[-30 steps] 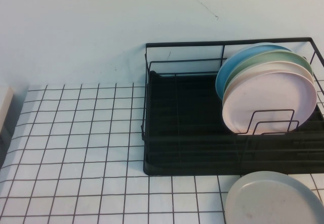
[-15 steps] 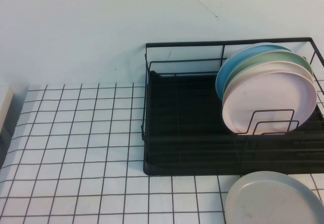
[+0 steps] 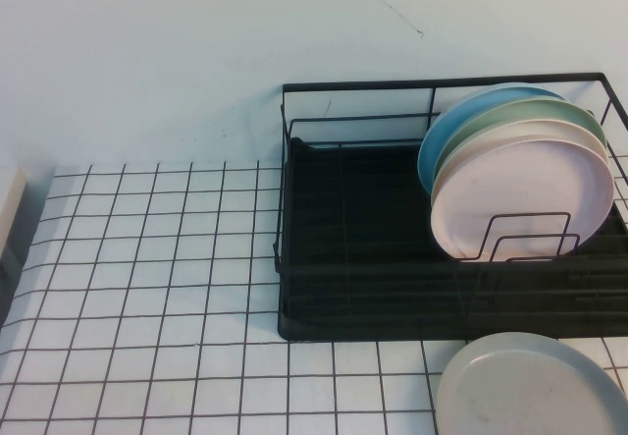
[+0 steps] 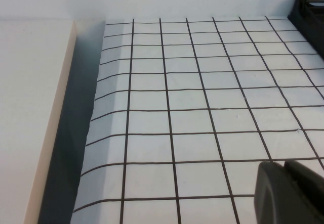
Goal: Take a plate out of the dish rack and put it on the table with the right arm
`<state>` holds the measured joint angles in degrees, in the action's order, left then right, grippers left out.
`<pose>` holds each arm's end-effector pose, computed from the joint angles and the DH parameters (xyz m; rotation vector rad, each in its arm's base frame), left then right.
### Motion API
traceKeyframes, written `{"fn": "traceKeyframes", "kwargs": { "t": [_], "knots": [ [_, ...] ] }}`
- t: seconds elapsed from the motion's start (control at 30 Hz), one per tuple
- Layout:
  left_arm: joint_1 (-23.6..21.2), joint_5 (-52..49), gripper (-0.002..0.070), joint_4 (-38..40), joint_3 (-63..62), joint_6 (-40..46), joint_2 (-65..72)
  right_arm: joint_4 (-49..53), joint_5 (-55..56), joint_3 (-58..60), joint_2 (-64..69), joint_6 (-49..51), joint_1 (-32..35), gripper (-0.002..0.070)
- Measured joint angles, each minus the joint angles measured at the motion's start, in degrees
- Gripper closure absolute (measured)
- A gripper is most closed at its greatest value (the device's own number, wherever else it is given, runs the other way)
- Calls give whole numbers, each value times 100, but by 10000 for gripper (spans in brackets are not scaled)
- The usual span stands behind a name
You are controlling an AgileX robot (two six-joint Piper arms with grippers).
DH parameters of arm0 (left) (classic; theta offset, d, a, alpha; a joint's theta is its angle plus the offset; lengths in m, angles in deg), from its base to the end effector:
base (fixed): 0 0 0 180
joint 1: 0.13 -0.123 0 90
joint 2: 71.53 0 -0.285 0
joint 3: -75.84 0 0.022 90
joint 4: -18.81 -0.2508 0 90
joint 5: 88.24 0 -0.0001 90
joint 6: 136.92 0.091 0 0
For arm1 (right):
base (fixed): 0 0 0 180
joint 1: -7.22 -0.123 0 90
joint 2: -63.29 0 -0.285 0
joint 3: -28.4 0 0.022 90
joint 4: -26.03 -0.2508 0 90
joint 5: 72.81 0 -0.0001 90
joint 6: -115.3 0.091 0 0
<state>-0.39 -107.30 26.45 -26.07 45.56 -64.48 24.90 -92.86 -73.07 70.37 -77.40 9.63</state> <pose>0.0534 -0.0037 0.1790 -0.0486 1.8160 -0.0949 0.0531 -0.0016 0.1746 -0.1533 1.8409 -0.1651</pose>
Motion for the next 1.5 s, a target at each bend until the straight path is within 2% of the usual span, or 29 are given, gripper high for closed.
{"fn": "traceKeyframes", "kwargs": {
  "t": [0.7, 0.9, 1.1, 1.33, 1.5],
  "knots": [
    [0, 0, 678, 0, 0, 0, 0, 38, 0, 0, 0, 0, 0, 678],
    [0, 0, 678, 0, 0, 0, 0, -743, 0, 0, 0, 0, 0, 678],
    [0, 0, 678, 0, 0, -24, 0, -908, -11, 0, 0, 0, 0, 678],
    [0, 0, 678, 0, 0, -24, 0, -17, -21, 0, 0, 0, 0, 678],
    [0, 0, 678, 0, 0, -24, 0, 258, -21, 0, 0, 0, 0, 678]
  ]
}}
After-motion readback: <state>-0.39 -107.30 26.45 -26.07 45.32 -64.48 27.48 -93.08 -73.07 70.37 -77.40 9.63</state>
